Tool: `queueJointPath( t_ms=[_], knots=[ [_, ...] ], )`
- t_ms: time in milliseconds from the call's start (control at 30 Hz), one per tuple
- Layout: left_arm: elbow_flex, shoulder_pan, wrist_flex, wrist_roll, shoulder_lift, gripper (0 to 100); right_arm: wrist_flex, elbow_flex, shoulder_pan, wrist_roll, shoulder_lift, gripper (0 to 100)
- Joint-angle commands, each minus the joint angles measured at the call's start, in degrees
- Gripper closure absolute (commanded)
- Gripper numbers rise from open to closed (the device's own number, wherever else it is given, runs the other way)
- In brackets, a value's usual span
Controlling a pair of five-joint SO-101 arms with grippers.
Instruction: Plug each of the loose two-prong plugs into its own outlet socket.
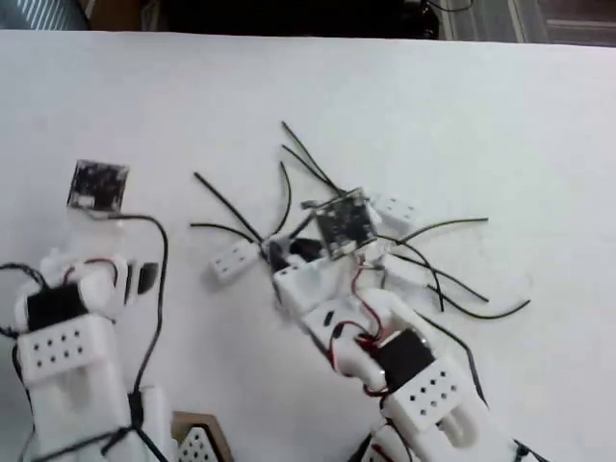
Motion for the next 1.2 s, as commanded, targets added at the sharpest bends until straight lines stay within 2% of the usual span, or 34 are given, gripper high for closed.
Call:
queueJointPath(
  t_ms=[0,133,533,733,1167],
  knots=[
    [5.80,-1.19,-1.23,3.25,-9.36,71,-0.22,-5.27,-3.30,0.35,5.85,98.1],
    [11.96,-1.19,-1.23,5.36,-17.10,71,-1.19,-11.16,-3.38,-0.09,16.92,98.1],
    [21.98,-1.19,-1.05,5.19,-33.80,71,-19.21,-12.75,-8.75,0.44,38.29,98.1],
    [22.77,-1.19,-0.79,5.19,-35.03,71,-23.96,-12.75,-8.75,3.43,42.68,98.1],
    [22.86,-1.19,-0.79,5.19,-35.03,71,-30.11,-16.00,-7.60,3.60,52.26,98.1]
  ],
)
